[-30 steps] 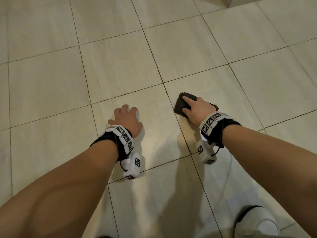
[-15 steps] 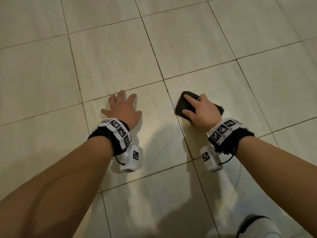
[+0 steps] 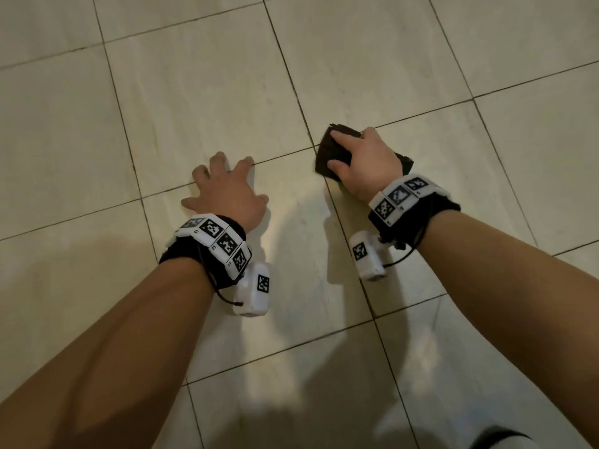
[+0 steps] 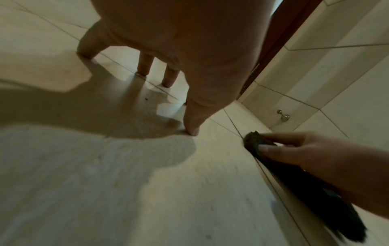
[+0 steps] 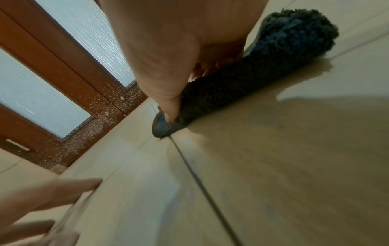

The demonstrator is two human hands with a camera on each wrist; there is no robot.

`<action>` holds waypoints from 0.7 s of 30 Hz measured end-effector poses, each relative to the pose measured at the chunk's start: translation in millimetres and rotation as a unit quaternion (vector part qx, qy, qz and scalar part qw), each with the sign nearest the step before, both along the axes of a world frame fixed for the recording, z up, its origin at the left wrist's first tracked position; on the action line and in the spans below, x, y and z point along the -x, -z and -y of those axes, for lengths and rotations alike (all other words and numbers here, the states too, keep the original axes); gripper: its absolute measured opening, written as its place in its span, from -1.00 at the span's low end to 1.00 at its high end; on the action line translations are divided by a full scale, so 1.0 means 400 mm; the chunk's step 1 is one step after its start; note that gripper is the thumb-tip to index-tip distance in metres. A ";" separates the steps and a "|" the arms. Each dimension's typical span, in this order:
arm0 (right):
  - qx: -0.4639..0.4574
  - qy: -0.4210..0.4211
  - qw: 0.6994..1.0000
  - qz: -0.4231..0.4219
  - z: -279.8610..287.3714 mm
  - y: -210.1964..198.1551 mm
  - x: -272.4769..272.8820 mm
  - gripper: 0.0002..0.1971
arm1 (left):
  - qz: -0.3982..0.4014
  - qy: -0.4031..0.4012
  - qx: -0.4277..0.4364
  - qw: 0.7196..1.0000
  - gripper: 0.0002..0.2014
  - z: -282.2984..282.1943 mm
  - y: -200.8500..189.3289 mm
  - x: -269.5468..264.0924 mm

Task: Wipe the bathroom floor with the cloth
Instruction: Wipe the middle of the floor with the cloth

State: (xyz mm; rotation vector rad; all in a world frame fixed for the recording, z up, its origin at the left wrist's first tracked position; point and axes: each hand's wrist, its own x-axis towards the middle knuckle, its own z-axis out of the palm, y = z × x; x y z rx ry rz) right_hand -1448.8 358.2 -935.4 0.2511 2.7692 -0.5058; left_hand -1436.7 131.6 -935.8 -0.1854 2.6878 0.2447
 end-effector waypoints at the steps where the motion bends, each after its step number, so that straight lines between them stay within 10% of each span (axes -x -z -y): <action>1: 0.005 0.002 1.000 -0.002 0.004 -0.002 0.024 -0.44 | 0.000 -0.001 0.001 1.000 -0.32 -0.001 0.000 -0.001; 11: 0.053 0.022 0.998 0.010 0.013 -0.016 0.109 -0.40 | 0.005 0.004 -0.004 1.000 -0.30 0.006 -0.009 -0.012; 21: 0.071 0.019 0.996 0.044 -0.026 -0.021 -0.122 -0.40 | -0.004 0.006 -0.032 0.999 -0.29 0.025 -0.008 -0.040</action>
